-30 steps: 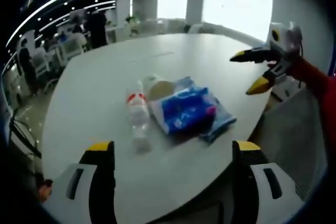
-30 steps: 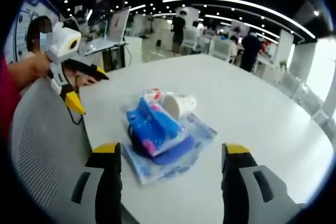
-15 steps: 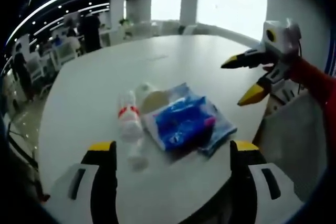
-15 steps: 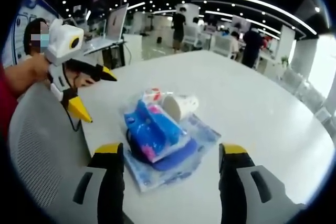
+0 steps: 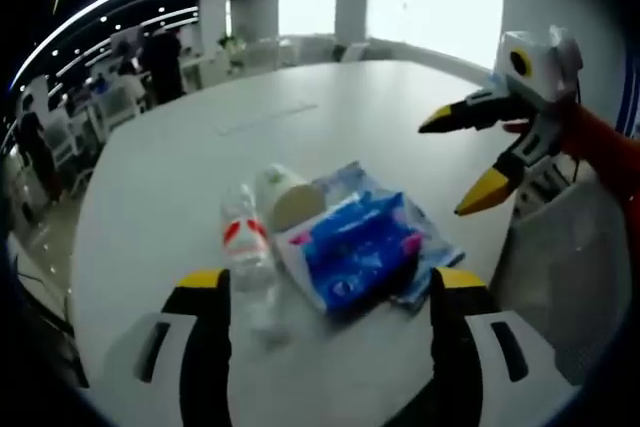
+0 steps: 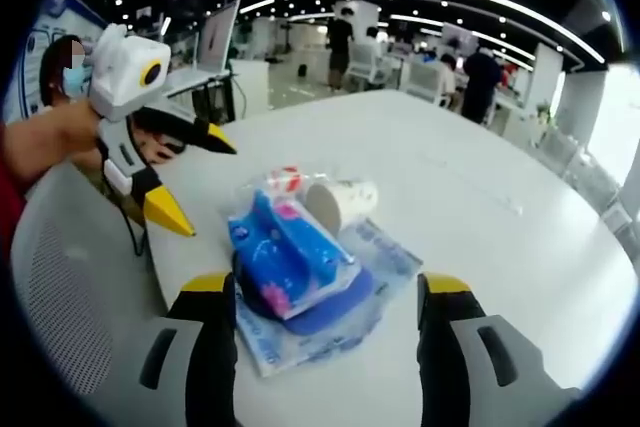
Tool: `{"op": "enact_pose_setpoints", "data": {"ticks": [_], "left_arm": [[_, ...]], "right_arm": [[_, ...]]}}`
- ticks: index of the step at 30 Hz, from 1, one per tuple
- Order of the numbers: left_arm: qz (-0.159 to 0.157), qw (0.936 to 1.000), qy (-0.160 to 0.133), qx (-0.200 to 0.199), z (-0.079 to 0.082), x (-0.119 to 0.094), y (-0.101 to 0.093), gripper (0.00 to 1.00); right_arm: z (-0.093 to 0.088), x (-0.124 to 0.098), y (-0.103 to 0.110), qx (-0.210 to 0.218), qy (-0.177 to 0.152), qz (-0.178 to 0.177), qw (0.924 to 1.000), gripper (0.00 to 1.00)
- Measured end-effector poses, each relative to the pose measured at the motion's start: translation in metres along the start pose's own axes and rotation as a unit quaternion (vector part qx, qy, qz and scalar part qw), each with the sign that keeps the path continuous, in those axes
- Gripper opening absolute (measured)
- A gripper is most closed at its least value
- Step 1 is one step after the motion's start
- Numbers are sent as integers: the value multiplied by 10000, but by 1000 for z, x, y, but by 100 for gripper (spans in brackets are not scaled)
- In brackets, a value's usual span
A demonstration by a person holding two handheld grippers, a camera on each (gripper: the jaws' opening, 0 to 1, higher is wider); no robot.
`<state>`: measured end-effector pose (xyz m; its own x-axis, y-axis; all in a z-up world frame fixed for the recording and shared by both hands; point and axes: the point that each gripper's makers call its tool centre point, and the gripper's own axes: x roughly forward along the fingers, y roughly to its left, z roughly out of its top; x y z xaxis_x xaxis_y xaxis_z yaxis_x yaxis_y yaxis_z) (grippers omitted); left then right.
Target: Arrange the tabletop items into an orderly group along one side of the table until the central work area is clear of visible clutter.
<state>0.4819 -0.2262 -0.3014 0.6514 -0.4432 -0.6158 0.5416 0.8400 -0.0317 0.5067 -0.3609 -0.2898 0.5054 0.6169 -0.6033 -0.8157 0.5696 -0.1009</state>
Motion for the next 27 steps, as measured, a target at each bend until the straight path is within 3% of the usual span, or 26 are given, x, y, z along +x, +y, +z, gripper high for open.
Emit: {"op": "enact_pose_setpoints", "data": {"ticks": [7,13,27], "left_arm": [[-71,9997,16,-229,-5,7,3,71],[-18,9999,137,-64,-9,10,7,62],[-108,9995,257,-135,-12,25,7,48]], "right_arm": [[-7,7,0,70,146,33,9999,70],[-14,13,-1,195,298,68,9993,63],[-25,29,2,540,571,273,9965,48]]}}
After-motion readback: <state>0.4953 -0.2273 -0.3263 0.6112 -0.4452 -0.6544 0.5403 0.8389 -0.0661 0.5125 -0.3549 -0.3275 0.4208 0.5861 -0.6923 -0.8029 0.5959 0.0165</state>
